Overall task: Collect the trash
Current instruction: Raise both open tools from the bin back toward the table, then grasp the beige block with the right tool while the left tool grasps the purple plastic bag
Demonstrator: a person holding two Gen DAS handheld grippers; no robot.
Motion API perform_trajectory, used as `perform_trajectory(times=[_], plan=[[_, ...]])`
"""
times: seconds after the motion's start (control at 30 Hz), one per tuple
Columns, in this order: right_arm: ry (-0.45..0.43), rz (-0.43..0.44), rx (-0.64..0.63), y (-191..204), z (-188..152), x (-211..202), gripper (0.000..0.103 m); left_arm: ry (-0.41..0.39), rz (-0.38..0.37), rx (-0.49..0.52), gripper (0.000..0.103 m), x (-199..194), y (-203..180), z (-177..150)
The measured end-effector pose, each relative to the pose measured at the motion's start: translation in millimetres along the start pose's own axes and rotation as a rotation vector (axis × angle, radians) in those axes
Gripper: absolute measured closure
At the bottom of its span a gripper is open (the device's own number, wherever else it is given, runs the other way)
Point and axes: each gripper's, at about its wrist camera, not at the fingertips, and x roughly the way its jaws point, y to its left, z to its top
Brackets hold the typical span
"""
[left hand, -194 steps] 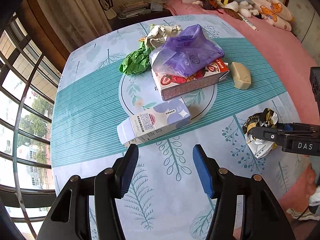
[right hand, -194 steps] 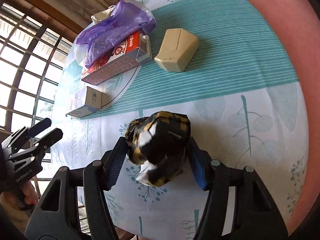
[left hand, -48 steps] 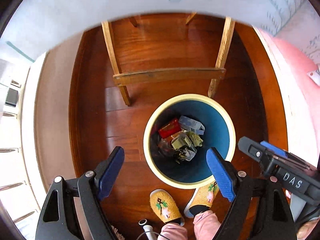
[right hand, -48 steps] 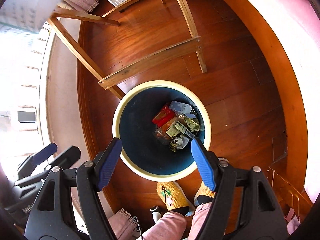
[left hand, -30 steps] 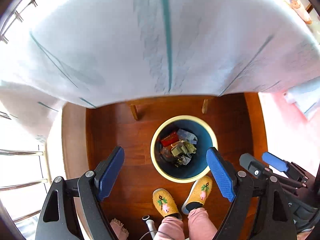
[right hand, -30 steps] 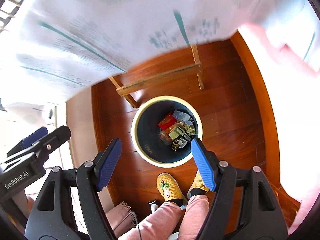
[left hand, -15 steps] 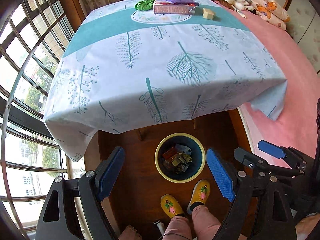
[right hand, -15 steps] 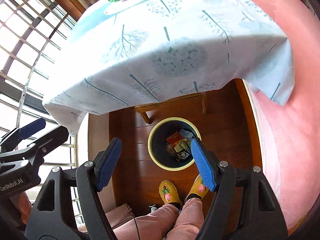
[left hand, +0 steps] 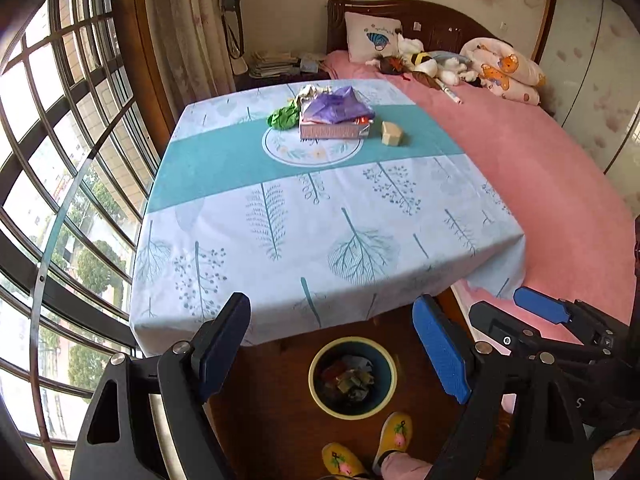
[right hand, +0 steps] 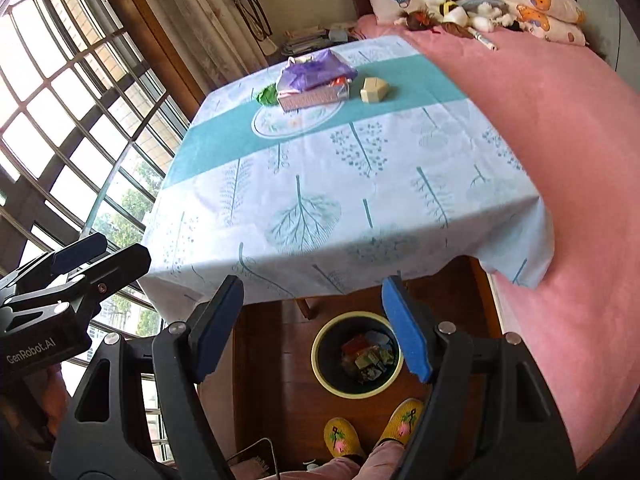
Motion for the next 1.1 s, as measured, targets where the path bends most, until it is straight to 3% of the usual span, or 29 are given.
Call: perform_trajectory(times=[0.27, 0.53, 0.73, 0.93, 1.1], plan=[[-0.097, -0.03, -0.042, 8.0, 42.9, -22.3, 0.034, -0.068, -0.044, 0.044, 0.018, -24.6, 6.1, 38.2], [-0.116, -0.063, -0.146, -10.1, 100.1, 8.5, 0.034, -0.134, -0.043, 0.06, 0.018, -7.6, 2.9, 93.8], [-0.079, -0.051, -0.275, -43.3, 167.6, 75.8, 0.034, -0.121, 0.021, 0.07, 0.018, 48.7, -12.1, 149.3], [0.016, 0.007, -0.391, -88.1, 242.4, 163.9, 0.034, -0.024, 0.077, -0.003, 0.018, 127.9, -29.5, 209.8], [0.073, 0.053, -0.566, -111.6, 286.0, 239.8, 0.034, 0.042, 0.128, -0.054, 0.018, 191.4, -39.7, 250.0]])
